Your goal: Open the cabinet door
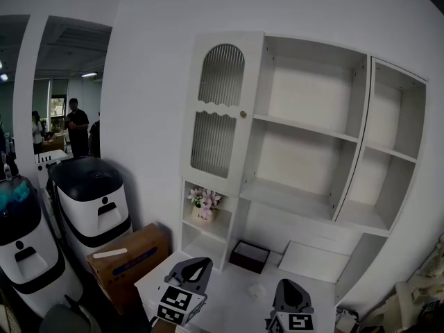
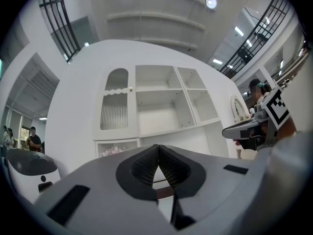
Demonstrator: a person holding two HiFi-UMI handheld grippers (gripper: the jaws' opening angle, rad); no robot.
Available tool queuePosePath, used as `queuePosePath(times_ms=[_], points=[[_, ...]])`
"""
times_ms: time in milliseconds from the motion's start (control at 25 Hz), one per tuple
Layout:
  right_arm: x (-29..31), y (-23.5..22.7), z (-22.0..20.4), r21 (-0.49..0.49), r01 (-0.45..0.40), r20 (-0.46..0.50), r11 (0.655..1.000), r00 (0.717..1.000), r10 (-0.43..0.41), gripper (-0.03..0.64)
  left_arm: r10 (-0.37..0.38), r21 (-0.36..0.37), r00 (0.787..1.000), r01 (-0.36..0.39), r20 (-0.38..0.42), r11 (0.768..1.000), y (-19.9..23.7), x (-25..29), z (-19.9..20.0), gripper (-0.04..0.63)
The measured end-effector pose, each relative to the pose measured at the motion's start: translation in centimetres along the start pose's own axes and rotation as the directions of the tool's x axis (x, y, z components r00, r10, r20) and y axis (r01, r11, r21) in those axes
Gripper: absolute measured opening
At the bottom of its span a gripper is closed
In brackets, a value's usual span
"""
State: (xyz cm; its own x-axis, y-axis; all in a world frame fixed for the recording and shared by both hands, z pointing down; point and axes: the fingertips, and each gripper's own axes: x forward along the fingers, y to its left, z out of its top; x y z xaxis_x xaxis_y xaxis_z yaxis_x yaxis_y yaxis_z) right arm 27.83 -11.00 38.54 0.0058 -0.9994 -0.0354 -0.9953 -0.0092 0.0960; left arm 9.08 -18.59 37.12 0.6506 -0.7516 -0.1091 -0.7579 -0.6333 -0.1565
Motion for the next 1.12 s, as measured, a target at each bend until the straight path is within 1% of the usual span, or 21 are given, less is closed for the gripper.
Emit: queuePosePath(times_ms=[120, 240, 360, 440, 560, 720, 920, 1000, 1120], points=[[0.4, 0.0, 0.0, -0.026, -0.011, -0.015, 1.0, 1.0, 0.011, 0.021, 0.007, 0.0, 1.0, -0.007, 0.0, 1.0, -0.4, 0.5, 0.3, 0.008], [1.2, -0.3, -0.2, 0.003, -0.013, -0.023, 1.0, 1.0, 0.013, 0.021, 0.014, -0.011, 1.0, -0.014, -0.006, 1.0, -0.2, 1.1, -0.2, 0.008], [2.8, -0.9, -0.6, 0.005, 0.004, -0.037, 1.0, 0.999, -0.004, 0.021, 0.018, 0.007, 1.0, -0.018, -0.018, 1.0, 1.1, 2.1, -1.0, 0.008], [4.3, -1.1, -0.5, 0.01, 0.013, -0.038, 1.0, 0.999, -0.012, 0.021, 0.019, 0.015, 1.0, -0.018, -0.024, 1.0, 2.6, 3.1, -1.5, 0.008], [7.4, -0.6, 0.6, -0.011, 0.037, -0.023, 0.999, 0.999, -0.037, 0.021, 0.014, 0.013, 1.0, -0.014, -0.013, 1.0, 5.7, 5.0, -1.7, 0.008], [11.8, 0.7, 2.5, -0.031, 0.07, 0.0, 0.997, 0.998, -0.07, 0.021, -0.021, 0.014, 1.0, 0.021, 0.008, 1.0, 9.9, 8.3, -1.2, 0.008], [16.1, 1.4, 4.7, -0.025, 0.154, 0.007, 0.988, 0.988, -0.154, 0.021, -0.065, 0.053, 0.997, 0.063, 0.039, 0.997, 14.5, 11.4, 0.5, 0.008], [17.2, 1.6, 5.4, -0.02, 0.167, 0.016, 0.986, 0.986, -0.167, 0.021, -0.074, 0.061, 0.996, 0.07, 0.05, 0.996, 15.8, 12.2, 1.1, 0.008], [18.7, 1.5, 6.5, -0.022, 0.161, 0.023, 0.987, 0.987, -0.16, 0.021, -0.081, 0.068, 0.995, 0.077, 0.054, 0.995, 16.6, 13.5, 1.6, 0.008]])
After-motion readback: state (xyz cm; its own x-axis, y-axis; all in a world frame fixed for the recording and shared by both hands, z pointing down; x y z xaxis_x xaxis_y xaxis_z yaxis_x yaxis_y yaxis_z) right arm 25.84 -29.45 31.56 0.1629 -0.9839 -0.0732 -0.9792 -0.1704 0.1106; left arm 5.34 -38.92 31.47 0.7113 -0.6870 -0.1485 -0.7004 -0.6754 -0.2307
